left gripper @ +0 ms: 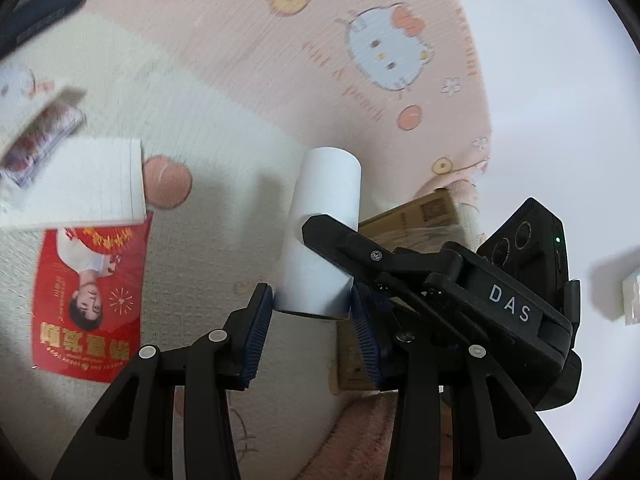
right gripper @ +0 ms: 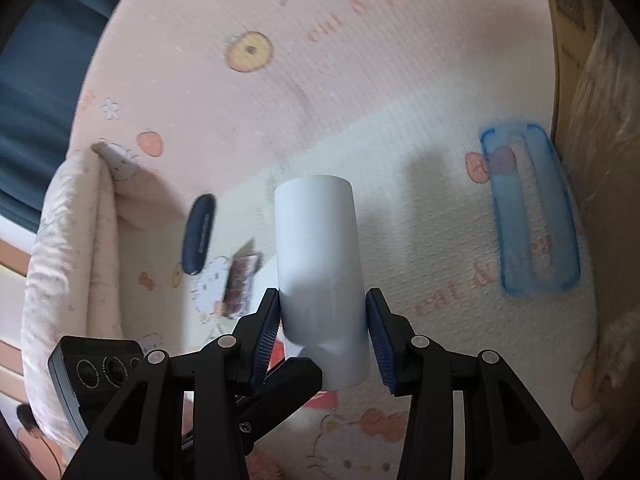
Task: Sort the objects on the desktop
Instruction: 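Close both grippers on the white paper roll and lift it upright, then carry the white paper roll over the carton with both grippers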
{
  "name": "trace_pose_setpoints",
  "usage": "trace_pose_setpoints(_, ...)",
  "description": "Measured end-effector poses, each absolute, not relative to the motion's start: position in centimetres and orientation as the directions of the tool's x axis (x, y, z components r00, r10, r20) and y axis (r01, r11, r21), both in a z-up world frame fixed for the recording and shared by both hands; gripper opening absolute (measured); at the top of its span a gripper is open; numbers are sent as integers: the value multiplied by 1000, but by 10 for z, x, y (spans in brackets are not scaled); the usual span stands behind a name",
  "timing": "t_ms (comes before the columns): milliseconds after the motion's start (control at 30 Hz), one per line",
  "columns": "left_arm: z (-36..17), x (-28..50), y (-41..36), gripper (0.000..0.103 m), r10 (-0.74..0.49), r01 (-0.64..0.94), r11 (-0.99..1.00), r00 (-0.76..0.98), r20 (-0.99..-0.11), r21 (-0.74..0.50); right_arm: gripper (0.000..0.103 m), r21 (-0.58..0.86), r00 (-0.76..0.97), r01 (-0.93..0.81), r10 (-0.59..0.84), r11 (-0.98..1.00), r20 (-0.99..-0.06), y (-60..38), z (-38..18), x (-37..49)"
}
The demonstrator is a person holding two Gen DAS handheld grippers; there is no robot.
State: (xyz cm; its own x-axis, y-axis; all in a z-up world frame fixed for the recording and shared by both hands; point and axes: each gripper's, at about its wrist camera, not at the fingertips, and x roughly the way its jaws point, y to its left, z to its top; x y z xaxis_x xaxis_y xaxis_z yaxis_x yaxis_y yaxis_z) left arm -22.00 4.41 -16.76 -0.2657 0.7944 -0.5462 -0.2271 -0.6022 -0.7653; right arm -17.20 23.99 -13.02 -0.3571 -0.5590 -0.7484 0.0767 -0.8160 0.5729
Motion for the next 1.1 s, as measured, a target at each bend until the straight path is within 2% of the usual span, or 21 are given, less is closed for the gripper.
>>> trace_pose_setpoints(367, -76, -184, 82, 45, 811, -388, -583, -329, -484, -714, 40, 564, -492, 153, -558, -811, -668, 277, -35, -134)
trace_pose_setpoints(567, -50, -156, 113, 44, 830, -457, -558, -306, -467, -693, 40, 566, -549, 141, -540, -812, -638, 319, 0, -116)
trace_pose_setpoints(767, -41, -141, 161, 44, 833, -496, -547, -242, -498, -674, 40, 586, -541, 85, -532, -806, -652, 369, 7, -115)
trace_pose_setpoints(1100, -47, -121, 232, 44, 824, -492, -554, -205, -529, -672, 40, 547, -507, -22, -462, -837, -728, 442, 0, -120)
